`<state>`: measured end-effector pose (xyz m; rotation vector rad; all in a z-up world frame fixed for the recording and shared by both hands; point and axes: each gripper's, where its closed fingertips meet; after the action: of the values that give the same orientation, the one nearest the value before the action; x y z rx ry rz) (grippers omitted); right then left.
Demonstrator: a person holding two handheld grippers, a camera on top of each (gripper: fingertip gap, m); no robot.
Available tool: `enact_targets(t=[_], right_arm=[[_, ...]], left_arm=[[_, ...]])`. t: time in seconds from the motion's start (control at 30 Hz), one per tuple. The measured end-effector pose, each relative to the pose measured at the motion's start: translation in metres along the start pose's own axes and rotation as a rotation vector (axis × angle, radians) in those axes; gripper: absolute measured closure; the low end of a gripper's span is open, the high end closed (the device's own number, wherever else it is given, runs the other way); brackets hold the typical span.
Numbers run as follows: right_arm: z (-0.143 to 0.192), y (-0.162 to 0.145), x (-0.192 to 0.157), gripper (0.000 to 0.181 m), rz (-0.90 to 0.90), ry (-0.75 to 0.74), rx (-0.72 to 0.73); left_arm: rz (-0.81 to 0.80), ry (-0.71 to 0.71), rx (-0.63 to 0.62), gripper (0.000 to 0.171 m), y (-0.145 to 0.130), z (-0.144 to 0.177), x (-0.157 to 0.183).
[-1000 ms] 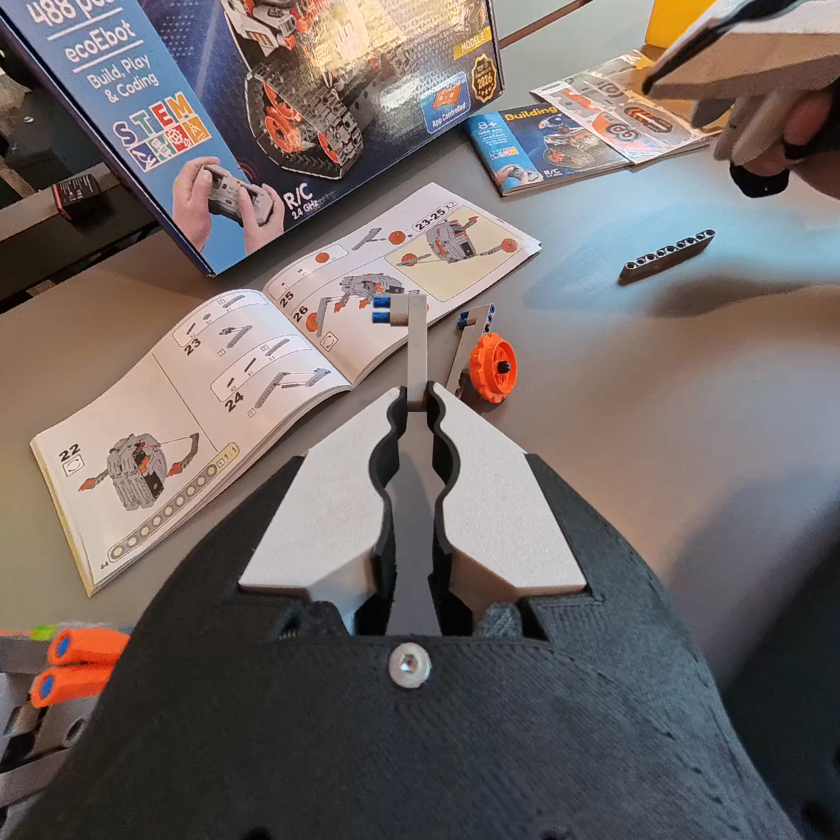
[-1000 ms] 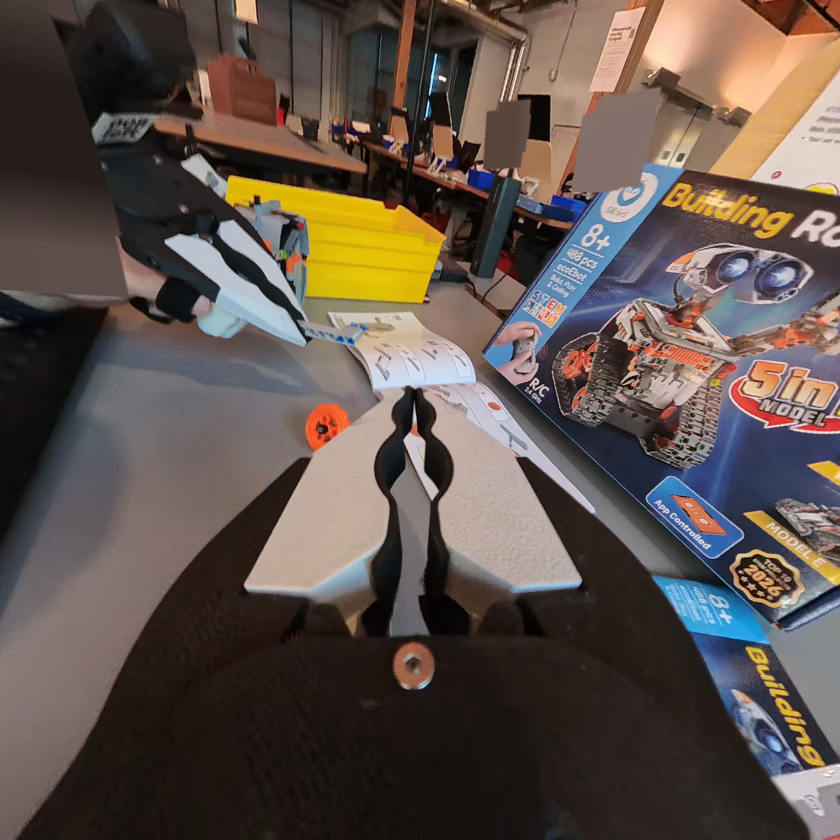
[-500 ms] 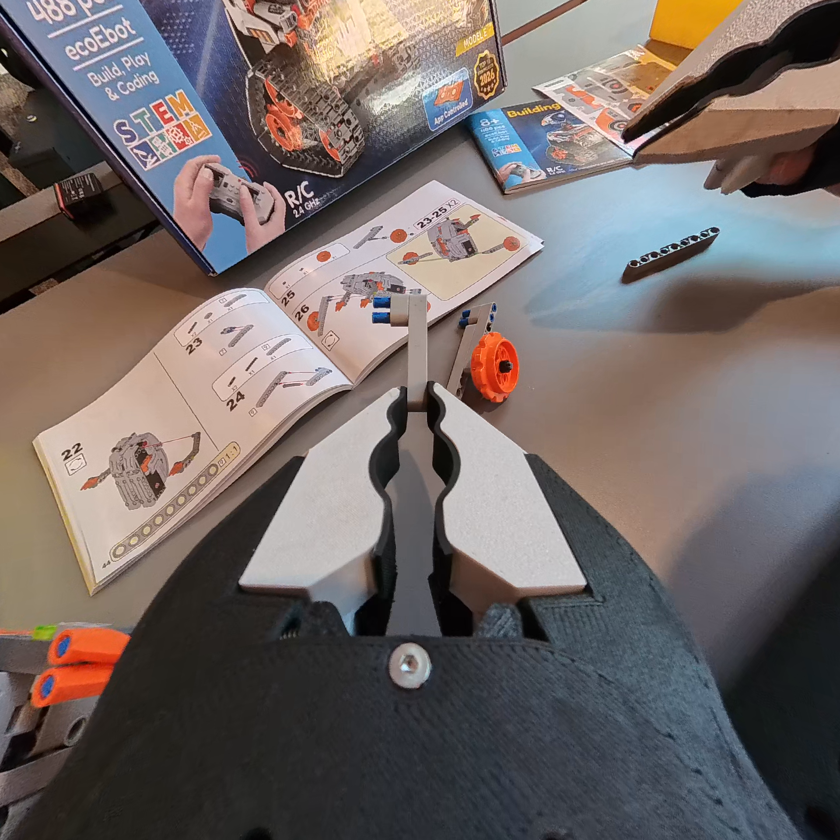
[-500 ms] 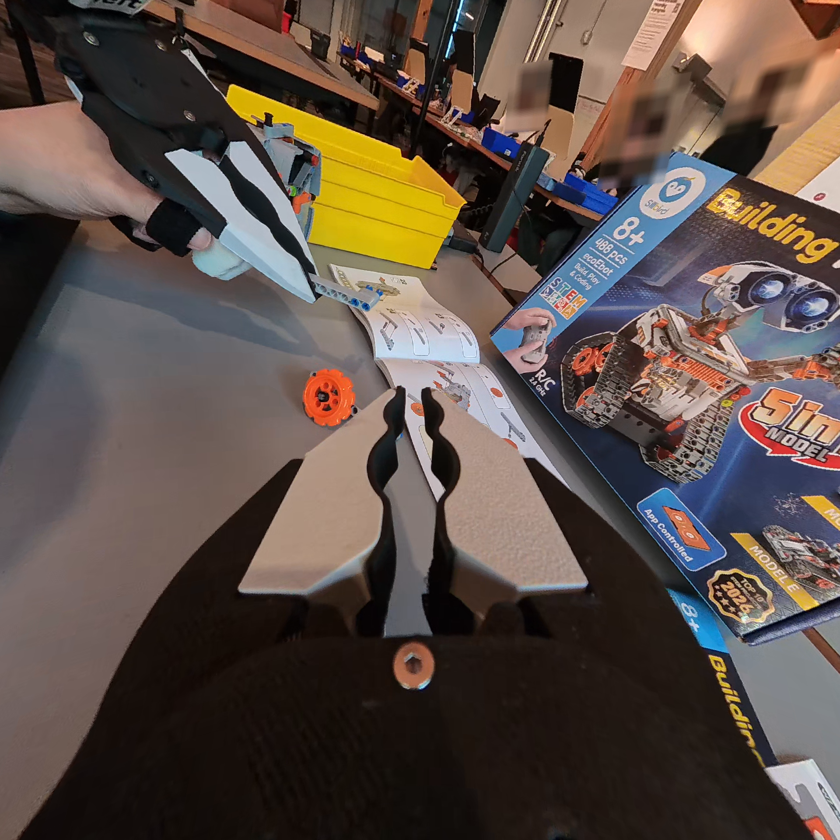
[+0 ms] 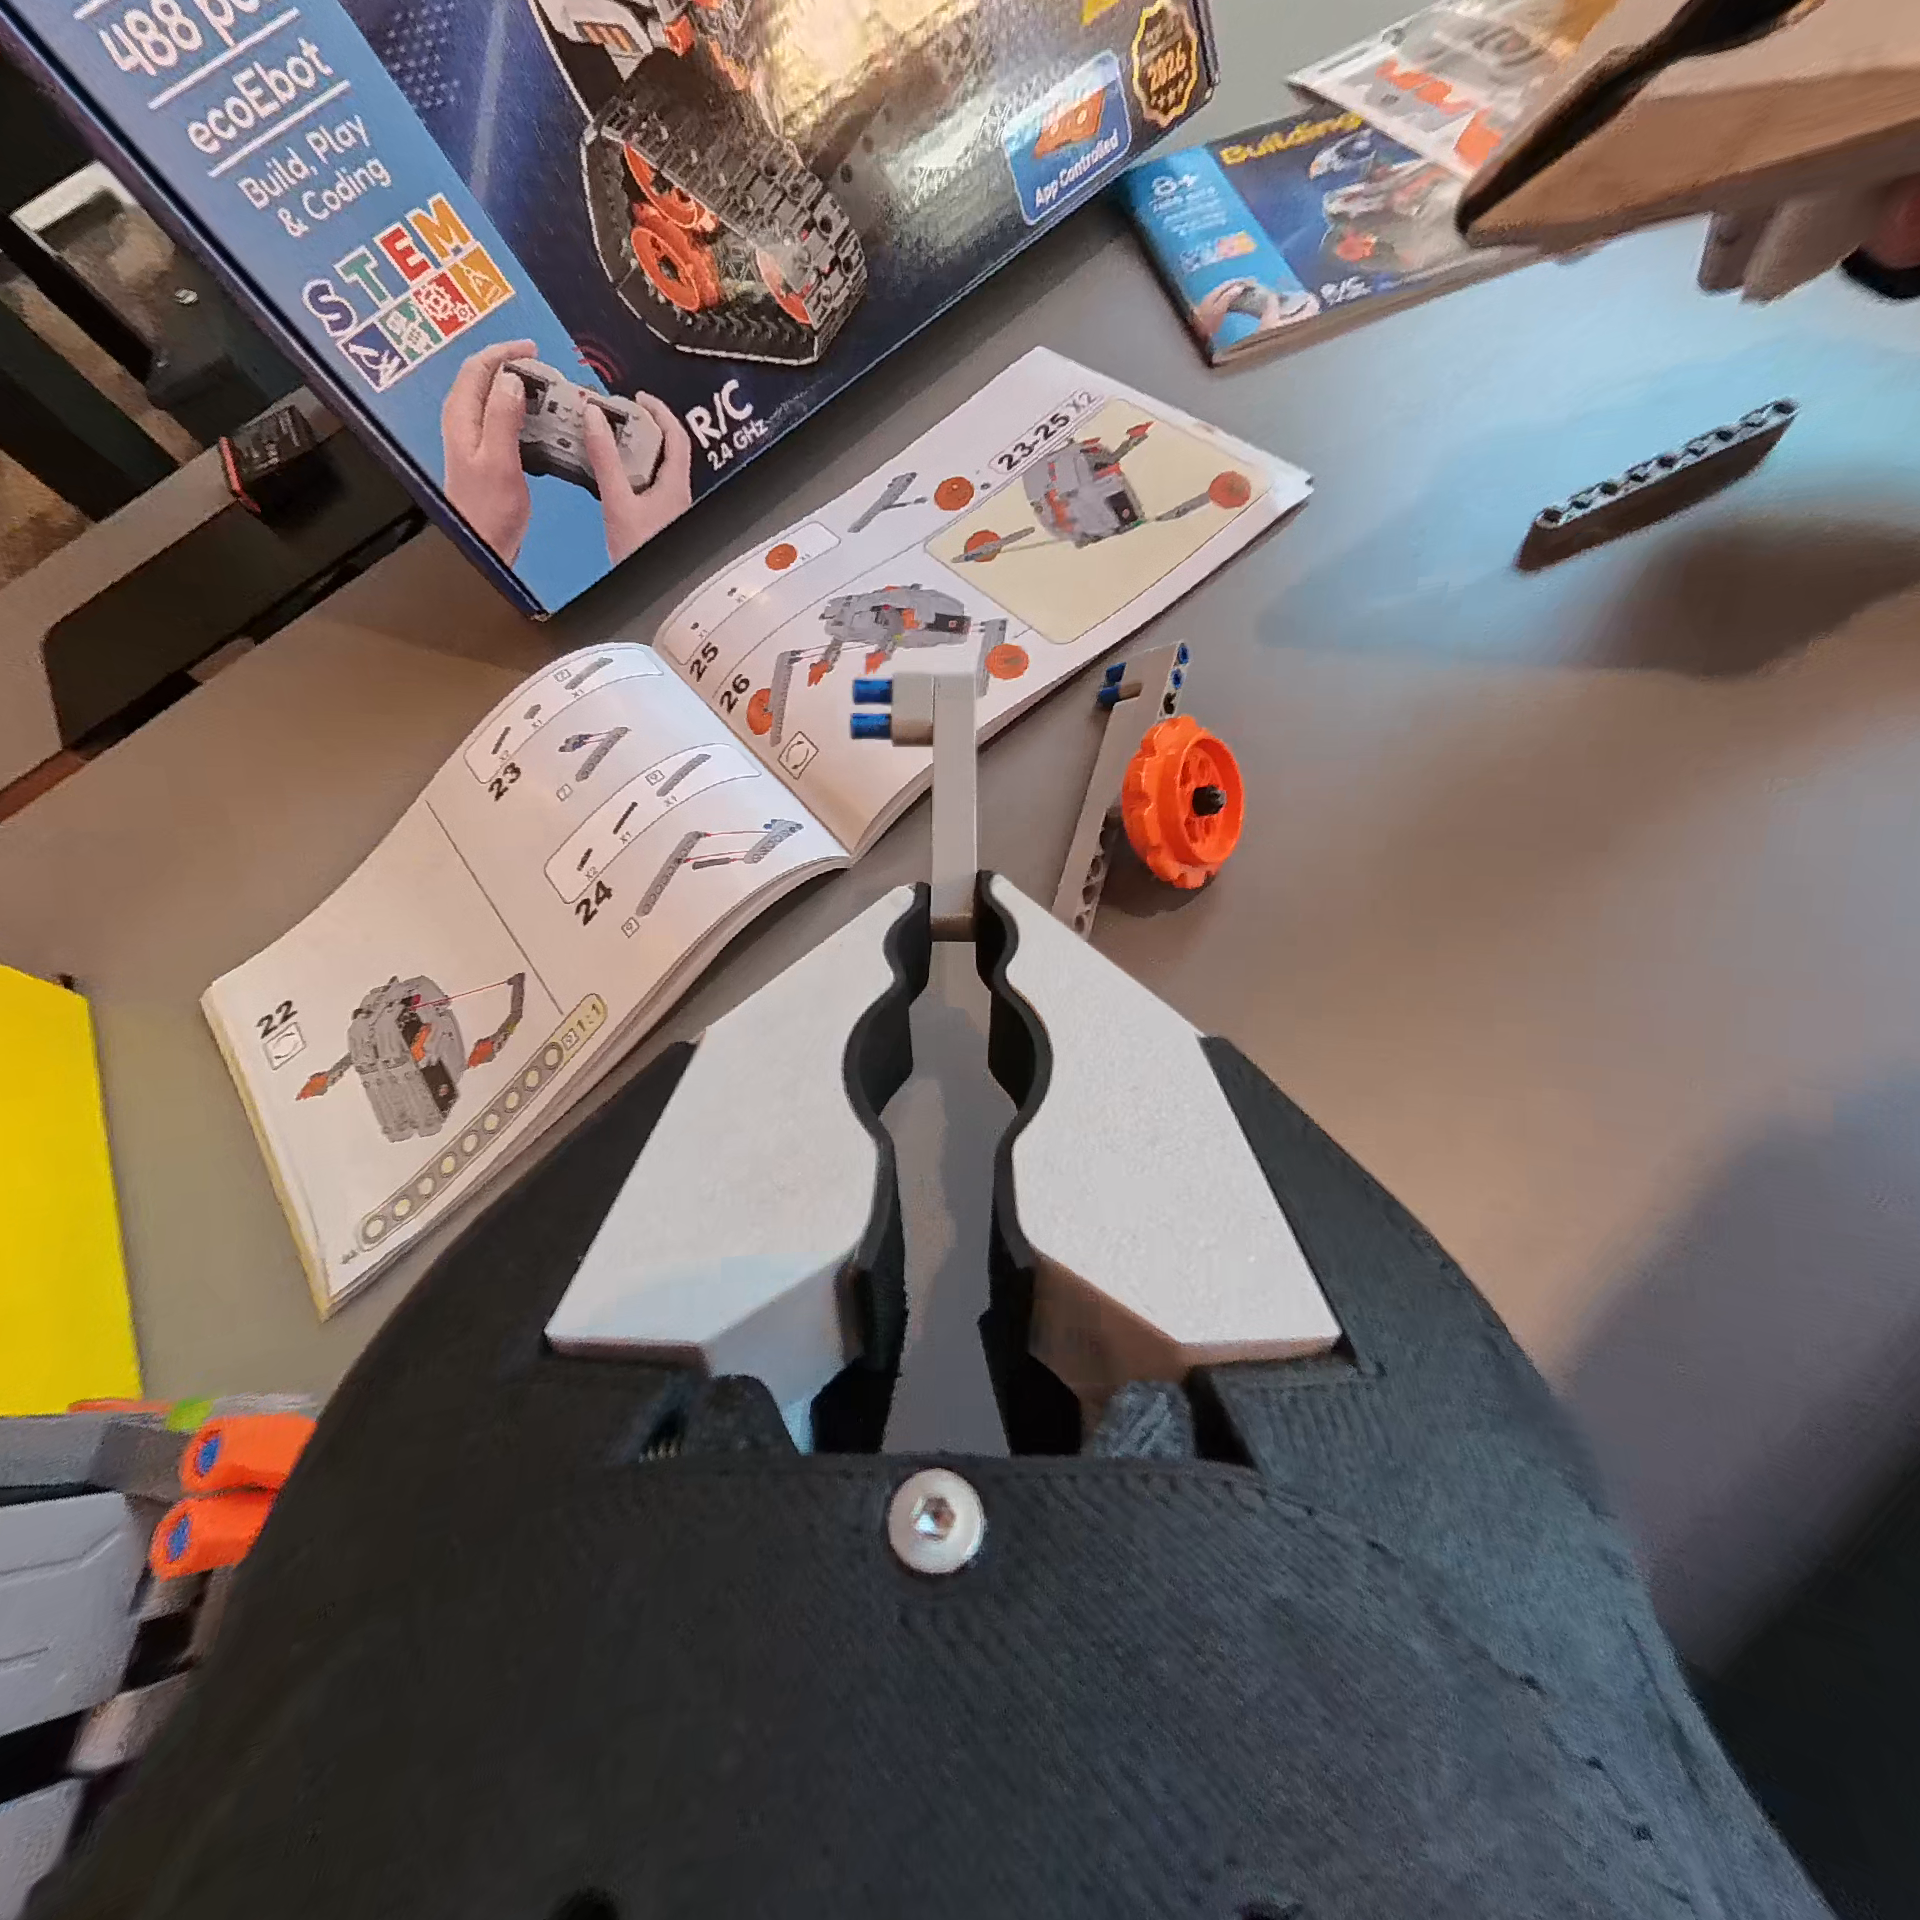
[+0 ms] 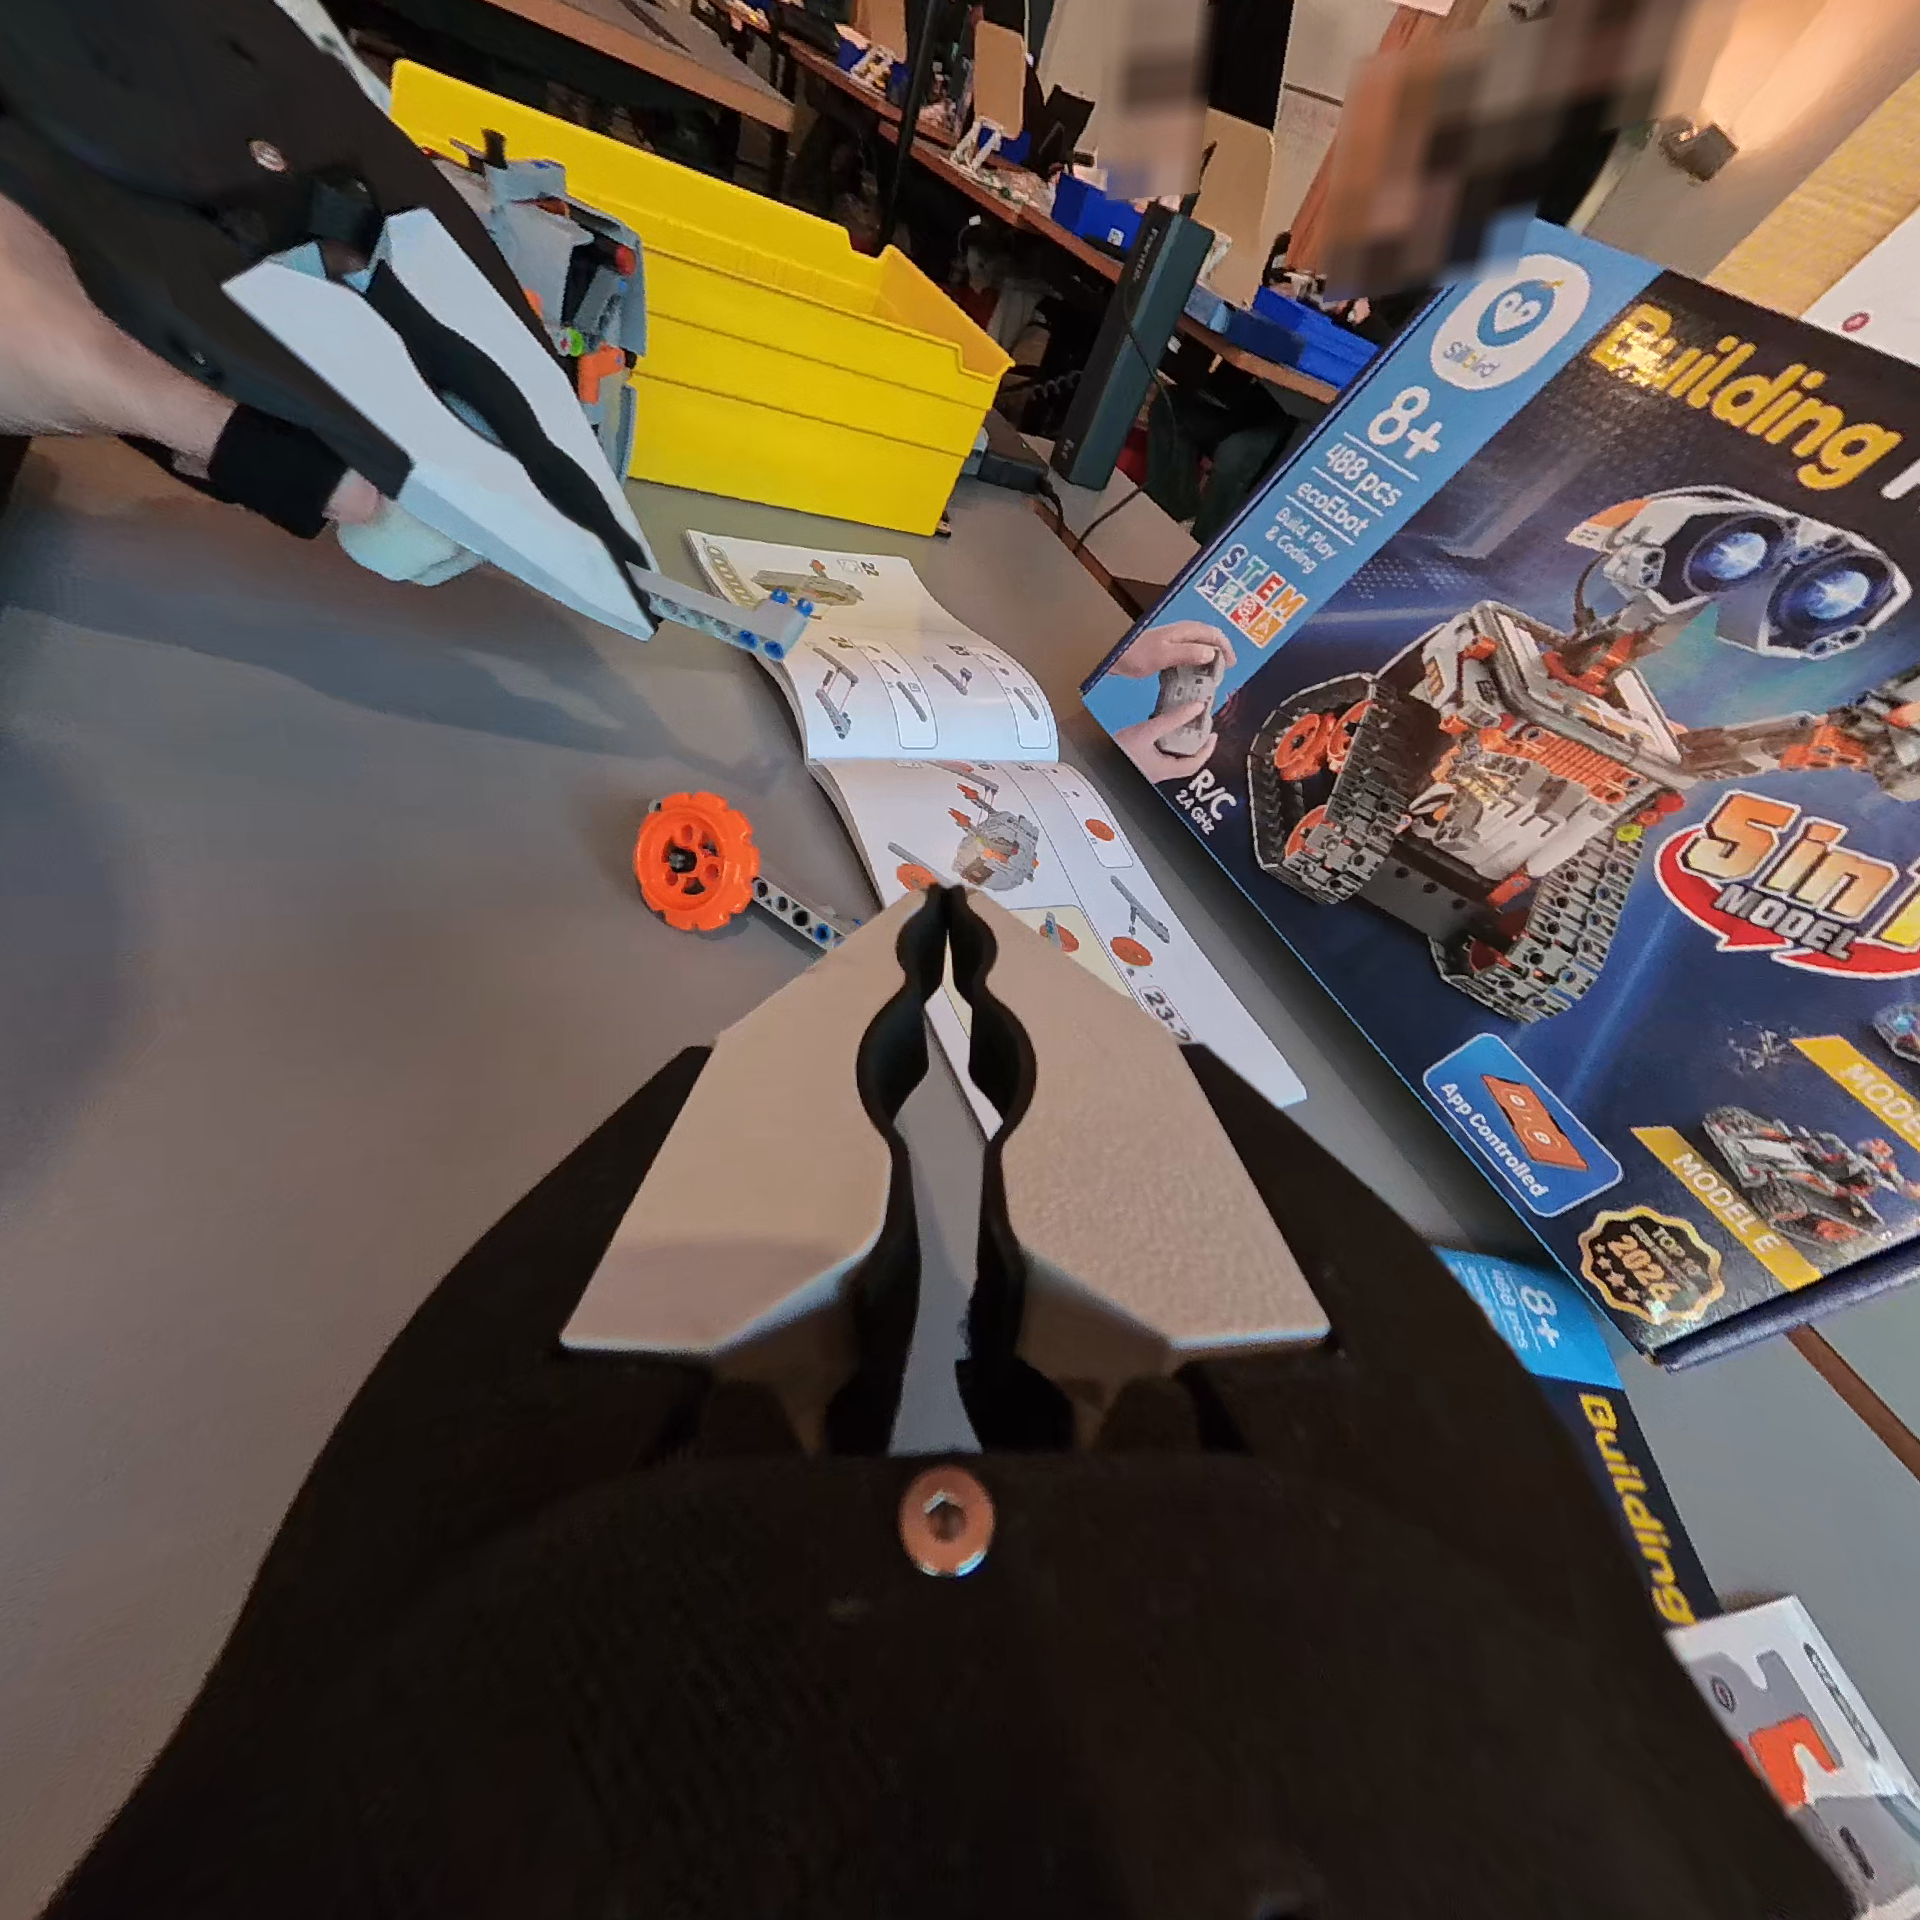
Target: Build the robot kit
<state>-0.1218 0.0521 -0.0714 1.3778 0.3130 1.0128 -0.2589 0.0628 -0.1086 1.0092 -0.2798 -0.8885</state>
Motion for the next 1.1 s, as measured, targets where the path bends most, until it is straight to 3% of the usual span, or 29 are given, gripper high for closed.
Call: enact_targets(t=[0.23, 1.1], right_arm=[[0.0, -0.01, 0.012, 0.181, -0.087, -0.033, -0.038], [0.001, -0.023, 0.024, 0.181, -0.17, -0.071, -0.087]], left_arm=[[-0.094, 0.067, -0.065, 0.166, -0.009, -0.005, -0.001], [-0.071, 0.055, -0.083, 0.166, -0.013, -0.005, -0.002]])
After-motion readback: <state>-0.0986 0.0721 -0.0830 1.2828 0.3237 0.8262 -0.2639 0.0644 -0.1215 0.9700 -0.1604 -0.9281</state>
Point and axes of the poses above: each gripper's, where its closed fingertips meet, z back along the fingers, y out of its top, x = y × z across the jaws, and after that the axes turned 2 degrees about z, right-handed
